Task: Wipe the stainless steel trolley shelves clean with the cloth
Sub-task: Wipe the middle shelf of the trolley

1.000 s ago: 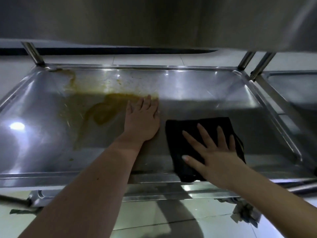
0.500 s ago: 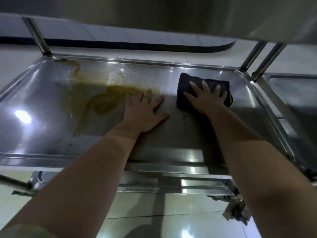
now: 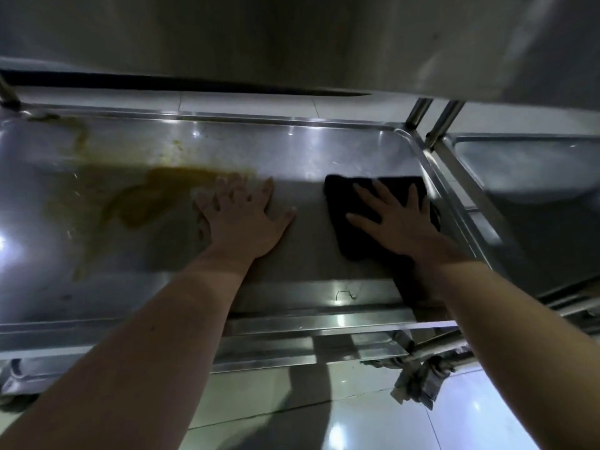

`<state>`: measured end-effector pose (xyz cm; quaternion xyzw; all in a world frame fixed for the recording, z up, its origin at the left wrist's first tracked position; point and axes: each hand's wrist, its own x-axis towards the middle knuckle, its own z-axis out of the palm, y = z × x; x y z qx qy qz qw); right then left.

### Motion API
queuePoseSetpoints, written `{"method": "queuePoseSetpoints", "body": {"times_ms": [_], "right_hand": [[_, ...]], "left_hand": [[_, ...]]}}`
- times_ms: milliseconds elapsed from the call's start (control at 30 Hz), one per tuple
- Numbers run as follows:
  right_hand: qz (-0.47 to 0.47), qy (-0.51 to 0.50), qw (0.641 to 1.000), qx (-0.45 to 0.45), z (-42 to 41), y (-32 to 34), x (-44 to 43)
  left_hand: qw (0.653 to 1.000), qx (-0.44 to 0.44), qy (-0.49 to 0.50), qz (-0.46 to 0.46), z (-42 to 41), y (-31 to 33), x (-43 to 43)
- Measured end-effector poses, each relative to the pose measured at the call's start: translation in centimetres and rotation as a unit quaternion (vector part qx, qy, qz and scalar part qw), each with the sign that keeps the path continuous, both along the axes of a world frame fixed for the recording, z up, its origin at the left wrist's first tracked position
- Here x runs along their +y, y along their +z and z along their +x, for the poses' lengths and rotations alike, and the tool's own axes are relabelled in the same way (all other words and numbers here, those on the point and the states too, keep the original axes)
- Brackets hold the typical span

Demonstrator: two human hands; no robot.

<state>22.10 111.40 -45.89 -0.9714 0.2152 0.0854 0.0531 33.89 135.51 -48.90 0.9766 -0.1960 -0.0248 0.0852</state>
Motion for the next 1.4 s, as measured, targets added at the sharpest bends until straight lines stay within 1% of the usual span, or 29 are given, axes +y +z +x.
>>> {"method": "queuePoseSetpoints", "body": {"times_ms": [100,167,233,300,400,567,633,667,733,833,933,1033,1133,1267,1400], "right_hand": [[0.015,-0.052,0.998,0.014,5.4,0.6,-4.1],[0.020,-0.066,0.997,0.023,7.9,0.7,-5.7],[0.012,-0.061,0.998,0.020,8.9,0.5,-6.3],[0.004,-0.042,0.999,0.016,8.0,0.4,-6.3],[0.016,-0.019,1.000,0.019,2.8,0.3,-5.7],[0.037,0.012,0.999,0.012,-11.1,-0.5,-2.6],[0.052,0.017,0.998,0.008,-13.4,-0.5,-1.9],[0.053,0.014,0.998,0.013,-13.0,-0.4,-1.9],[0.028,0.004,0.999,0.021,-9.7,-0.4,-2.8],[-0.007,-0.025,0.999,0.030,-1.2,0.1,-5.2],[0.019,-0.085,0.996,0.027,6.0,0.5,-6.1],[0.022,-0.128,0.991,0.023,8.8,0.4,-5.4],[0.017,-0.100,0.995,0.016,6.6,0.5,-4.1],[0.010,-0.034,0.999,0.014,-1.1,-0.7,0.4],[0.011,-0.016,1.000,0.024,-7.7,-1.0,5.7]], "left_hand": [[1.000,-0.016,0.007,0.012,0.3,-0.4,-0.4],[1.000,-0.025,0.012,0.011,0.3,-0.7,-0.4],[0.999,-0.031,0.014,0.008,0.4,-0.9,-0.4],[0.999,-0.027,0.016,0.011,0.6,-0.8,-0.5],[1.000,-0.005,0.016,0.015,0.6,-0.4,-0.6],[1.000,0.001,0.012,0.012,0.7,-0.4,-0.5],[1.000,0.000,0.008,0.010,0.7,-0.5,-0.6],[1.000,-0.002,0.007,0.011,0.6,-0.4,-0.6],[1.000,-0.006,0.006,0.016,0.5,-0.4,-0.6],[1.000,-0.009,0.007,0.017,0.5,-0.4,-0.6],[1.000,-0.016,0.006,0.016,0.6,-0.7,-0.5],[1.000,-0.020,0.005,0.012,0.8,-0.8,-0.6],[1.000,-0.007,0.000,0.017,1.0,-0.5,-0.6],[1.000,0.017,-0.005,0.010,0.8,0.2,-0.5],[0.999,0.050,-0.013,0.007,0.1,1.2,-0.2]]}}
